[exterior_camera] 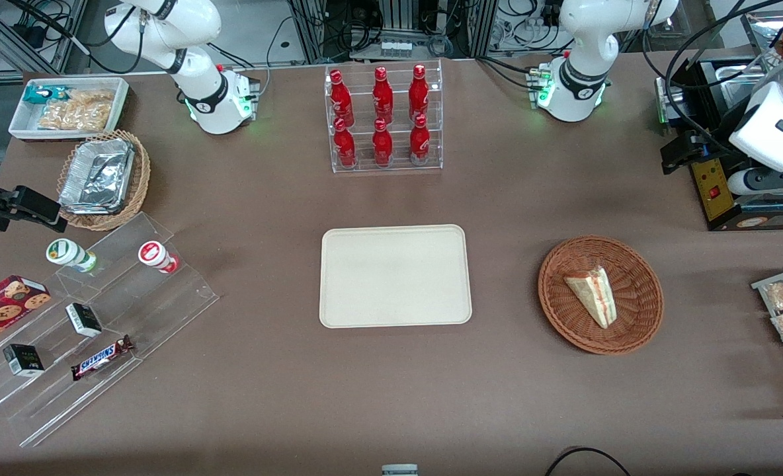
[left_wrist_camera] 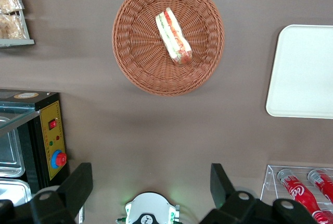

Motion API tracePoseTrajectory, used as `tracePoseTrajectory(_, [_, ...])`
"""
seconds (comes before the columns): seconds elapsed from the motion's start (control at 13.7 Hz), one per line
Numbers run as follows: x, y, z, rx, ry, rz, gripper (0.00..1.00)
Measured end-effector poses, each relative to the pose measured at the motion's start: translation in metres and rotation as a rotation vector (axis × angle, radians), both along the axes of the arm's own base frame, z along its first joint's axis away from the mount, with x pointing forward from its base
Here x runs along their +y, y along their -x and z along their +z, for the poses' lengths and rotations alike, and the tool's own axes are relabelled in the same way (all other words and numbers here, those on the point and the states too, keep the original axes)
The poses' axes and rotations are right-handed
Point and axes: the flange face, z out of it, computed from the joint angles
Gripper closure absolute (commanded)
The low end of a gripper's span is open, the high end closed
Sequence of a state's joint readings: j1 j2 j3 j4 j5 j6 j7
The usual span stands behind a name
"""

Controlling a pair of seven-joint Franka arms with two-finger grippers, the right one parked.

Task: Place sandwich from basket to tray
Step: 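Move the left gripper over the sandwich in the wicker basket, then lower the left gripper and close it on the sandwich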

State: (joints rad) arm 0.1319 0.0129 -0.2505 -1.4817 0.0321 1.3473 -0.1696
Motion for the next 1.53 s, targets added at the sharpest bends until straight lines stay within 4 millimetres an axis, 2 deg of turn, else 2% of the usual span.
tracePoseTrajectory(0.36, [0.0,-0.002,-0.005,0.012,0.0,-0.003,0.0])
tracePoseTrajectory(0.51, [0.005,-0.014,-0.03,0.058,-0.01,0.001,0.0])
tracePoseTrajectory(0.66, [0.013,-0.036,-0.075,0.136,-0.019,0.006,0.0])
tracePoseTrajectory(0.88, [0.028,-0.067,-0.156,0.25,-0.006,0.035,0.0])
tracePoseTrajectory(1.09, [0.035,-0.096,-0.222,0.201,-0.012,0.175,0.0])
tracePoseTrajectory(1.31, [0.018,-0.103,-0.287,0.161,-0.039,0.368,0.0])
tracePoseTrajectory(1.53, [0.003,-0.097,-0.33,0.14,-0.041,0.421,0.0])
